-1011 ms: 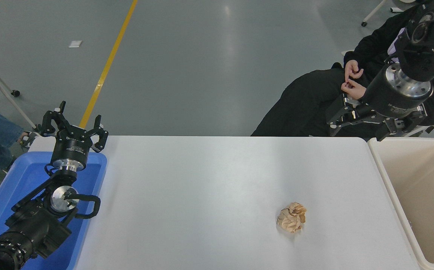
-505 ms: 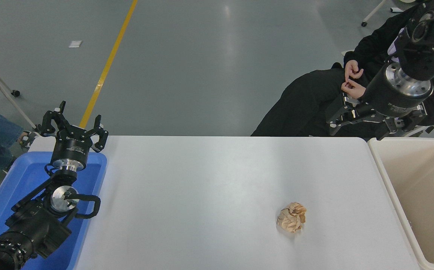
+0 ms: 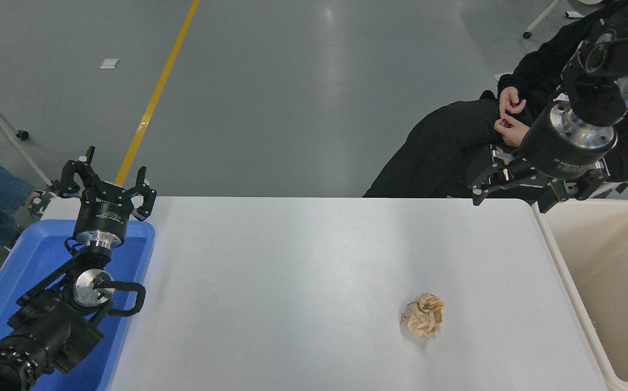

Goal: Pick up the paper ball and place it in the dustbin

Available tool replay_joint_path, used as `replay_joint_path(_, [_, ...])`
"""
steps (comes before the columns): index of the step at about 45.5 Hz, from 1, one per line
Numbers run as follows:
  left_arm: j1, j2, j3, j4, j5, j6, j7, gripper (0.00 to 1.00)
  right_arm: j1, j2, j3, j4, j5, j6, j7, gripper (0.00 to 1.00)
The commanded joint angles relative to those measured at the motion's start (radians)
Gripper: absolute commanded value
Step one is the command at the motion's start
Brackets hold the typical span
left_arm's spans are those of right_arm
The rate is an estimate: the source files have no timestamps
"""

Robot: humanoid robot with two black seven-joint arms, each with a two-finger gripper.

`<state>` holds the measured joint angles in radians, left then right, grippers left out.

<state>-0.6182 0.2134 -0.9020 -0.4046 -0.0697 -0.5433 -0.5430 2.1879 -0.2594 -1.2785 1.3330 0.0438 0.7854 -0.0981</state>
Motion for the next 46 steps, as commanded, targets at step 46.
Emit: replay_joint_path(46, [0.000, 0.000, 0.000, 0.001, -0.001, 0.000, 0.000, 0.99, -0.760, 0.259, 0.238, -0.258, -0.136, -0.540, -0.003, 0.98])
